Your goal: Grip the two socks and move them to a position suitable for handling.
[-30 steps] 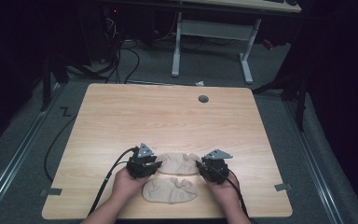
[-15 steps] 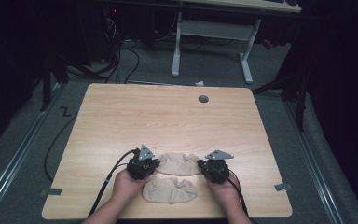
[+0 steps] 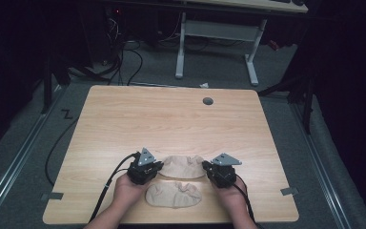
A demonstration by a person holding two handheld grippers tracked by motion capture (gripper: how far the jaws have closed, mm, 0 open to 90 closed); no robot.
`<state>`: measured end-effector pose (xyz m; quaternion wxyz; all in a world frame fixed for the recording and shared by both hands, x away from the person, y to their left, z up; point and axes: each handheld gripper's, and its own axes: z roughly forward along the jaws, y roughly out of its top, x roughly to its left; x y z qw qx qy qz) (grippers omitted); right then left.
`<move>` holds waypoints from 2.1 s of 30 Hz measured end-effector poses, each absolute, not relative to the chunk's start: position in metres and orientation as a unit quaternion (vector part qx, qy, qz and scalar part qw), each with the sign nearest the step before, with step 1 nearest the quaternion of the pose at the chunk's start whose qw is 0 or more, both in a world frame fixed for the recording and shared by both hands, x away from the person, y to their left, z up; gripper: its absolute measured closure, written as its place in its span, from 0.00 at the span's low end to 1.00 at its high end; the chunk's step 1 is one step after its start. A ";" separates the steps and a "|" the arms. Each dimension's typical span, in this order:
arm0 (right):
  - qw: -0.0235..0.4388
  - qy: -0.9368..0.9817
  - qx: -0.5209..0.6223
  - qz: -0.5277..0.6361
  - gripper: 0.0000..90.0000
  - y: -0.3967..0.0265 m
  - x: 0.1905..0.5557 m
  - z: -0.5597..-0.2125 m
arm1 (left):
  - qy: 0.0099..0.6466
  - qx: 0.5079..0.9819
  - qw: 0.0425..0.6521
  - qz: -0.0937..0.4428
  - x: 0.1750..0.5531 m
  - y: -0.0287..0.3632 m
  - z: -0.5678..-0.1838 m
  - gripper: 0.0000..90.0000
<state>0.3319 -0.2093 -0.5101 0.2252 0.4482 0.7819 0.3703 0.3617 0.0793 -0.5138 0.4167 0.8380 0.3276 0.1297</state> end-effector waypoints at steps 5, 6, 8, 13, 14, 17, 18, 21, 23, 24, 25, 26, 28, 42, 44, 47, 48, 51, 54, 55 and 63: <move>0.233 0.779 0.438 0.383 0.96 -0.210 0.322 -0.503 | 0.323 0.836 0.424 0.133 0.356 0.084 -0.506 0.96; 0.235 0.781 0.434 0.383 0.96 -0.209 0.320 -0.502 | 0.322 0.836 0.424 0.134 0.354 0.085 -0.505 0.96; 0.240 0.783 0.426 0.384 0.96 -0.208 0.316 -0.500 | 0.322 0.836 0.424 0.135 0.350 0.087 -0.502 0.96; 0.241 0.790 0.410 0.388 0.96 -0.204 0.305 -0.496 | 0.322 0.836 0.424 0.132 0.338 0.093 -0.498 0.96; 0.241 0.790 0.407 0.390 0.96 -0.202 0.303 -0.496 | 0.322 0.837 0.423 0.133 0.334 0.095 -0.496 0.96; 0.244 0.795 0.398 0.388 0.96 -0.198 0.298 -0.493 | 0.324 0.835 0.425 0.133 0.328 0.100 -0.492 0.96; 0.244 0.797 0.393 0.389 0.96 -0.197 0.295 -0.493 | 0.326 0.834 0.426 0.132 0.326 0.102 -0.491 0.96; 0.240 0.802 0.386 0.389 0.96 -0.195 0.287 -0.494 | 0.327 0.836 0.422 0.127 0.320 0.105 -0.491 0.96; 0.236 0.803 0.384 0.390 0.96 -0.195 0.284 -0.494 | 0.325 0.839 0.418 0.125 0.316 0.106 -0.493 0.96; 0.235 0.804 0.382 0.389 0.96 -0.195 0.281 -0.495 | 0.324 0.840 0.418 0.124 0.314 0.106 -0.493 0.96; 0.236 0.806 0.380 0.388 0.96 -0.194 0.279 -0.495 | 0.323 0.840 0.418 0.124 0.312 0.106 -0.493 0.96; 0.235 0.807 0.378 0.387 0.96 -0.194 0.277 -0.496 | 0.321 0.841 0.418 0.124 0.309 0.107 -0.492 0.96; 0.233 0.808 0.377 0.387 0.96 -0.195 0.274 -0.496 | 0.319 0.842 0.417 0.123 0.305 0.107 -0.491 0.96; 0.222 0.816 0.372 0.384 0.96 -0.192 0.264 -0.500 | 0.316 0.850 0.409 0.106 0.289 0.113 -0.495 0.96; 0.219 0.817 0.372 0.382 0.96 -0.193 0.264 -0.501 | 0.313 0.853 0.405 0.105 0.286 0.113 -0.495 0.96; 0.215 0.819 0.372 0.379 0.96 -0.192 0.262 -0.503 | 0.311 0.857 0.397 0.106 0.283 0.113 -0.497 0.96; 0.214 0.821 0.371 0.378 0.96 -0.191 0.262 -0.503 | 0.309 0.859 0.393 0.110 0.281 0.113 -0.498 0.96; 0.211 0.824 0.368 0.375 0.96 -0.189 0.260 -0.505 | 0.307 0.862 0.388 0.110 0.278 0.113 -0.499 0.96; 0.205 0.827 0.369 0.372 0.96 -0.189 0.260 -0.507 | 0.305 0.867 0.380 0.107 0.277 0.112 -0.502 0.96; 0.201 0.828 0.369 0.371 0.96 -0.190 0.260 -0.508 | 0.304 0.869 0.376 0.105 0.277 0.112 -0.503 0.96; 0.178 0.835 0.376 0.359 0.95 -0.191 0.261 -0.515 | 0.309 0.872 0.367 0.102 0.278 0.110 -0.507 0.89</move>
